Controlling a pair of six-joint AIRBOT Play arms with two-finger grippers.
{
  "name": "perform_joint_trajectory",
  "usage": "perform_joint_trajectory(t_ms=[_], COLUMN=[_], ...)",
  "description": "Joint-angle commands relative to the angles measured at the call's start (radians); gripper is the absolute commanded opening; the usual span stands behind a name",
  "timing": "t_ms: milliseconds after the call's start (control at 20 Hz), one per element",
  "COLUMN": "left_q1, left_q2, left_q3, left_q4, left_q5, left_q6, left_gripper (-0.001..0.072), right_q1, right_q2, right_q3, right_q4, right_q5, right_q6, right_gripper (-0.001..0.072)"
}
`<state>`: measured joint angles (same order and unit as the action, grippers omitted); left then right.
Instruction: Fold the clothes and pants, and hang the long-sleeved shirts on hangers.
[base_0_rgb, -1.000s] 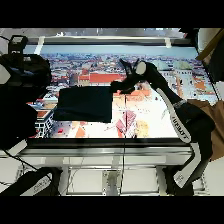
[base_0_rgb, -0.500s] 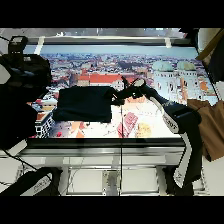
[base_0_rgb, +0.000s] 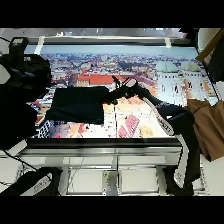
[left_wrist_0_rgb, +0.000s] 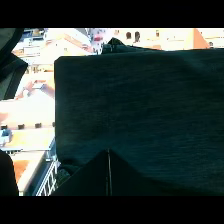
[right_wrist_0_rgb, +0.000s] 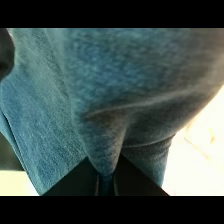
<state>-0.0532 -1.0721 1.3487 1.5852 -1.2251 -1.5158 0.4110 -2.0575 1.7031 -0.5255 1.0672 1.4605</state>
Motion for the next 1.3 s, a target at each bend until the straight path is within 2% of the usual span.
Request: perform_joint_trajectory(t_ms=[0, 250, 450, 650, 950, 1100, 1250], left_q1=[0.001, 0.001, 0.001, 0.001, 0.001, 0.001, 0.001], left_q2=[0.001, 0.001, 0.001, 0.001, 0.001, 0.001, 0.001], left_q3=[0.000, 0.000, 0.000, 0.000, 0.000, 0.000, 0.000], left_q4=[0.001, 0.000, 0.000, 0.000, 0.000, 0.000, 0.000], left_q5=[-0.021, -0.021, -0.021, -0.021, -0.016, -0.014, -0.015], left_q6=[0.000, 0.000, -0.005, -0.034, -0.056, -0.057, -0.083], left_gripper=[0.0015, 0.0015, 0.0015, 0.0016, 0.0016, 0.0016, 0.0016], right_q1=[-0.038, -0.237, -0.502, -0.829, -1.357, -1.528, -1.597], right_q2=[0.018, 0.183, 0.357, 0.517, 0.676, 0.720, 0.748], right_q3=[0.074, 0.131, 0.131, 0.131, 0.124, 0.020, -0.173], right_q4=[-0.181, -0.489, -0.687, -0.744, -0.780, -0.825, -0.904], right_q5=[0.111, 0.336, 0.517, 0.557, 0.698, 0.728, 0.700], right_q6=[0.047, 0.073, 0.072, 0.069, 0.063, 0.043, 0.037], right_gripper=[0.0025, 0.0025, 0.0024, 0.0024, 0.0024, 0.0024, 0.0025])
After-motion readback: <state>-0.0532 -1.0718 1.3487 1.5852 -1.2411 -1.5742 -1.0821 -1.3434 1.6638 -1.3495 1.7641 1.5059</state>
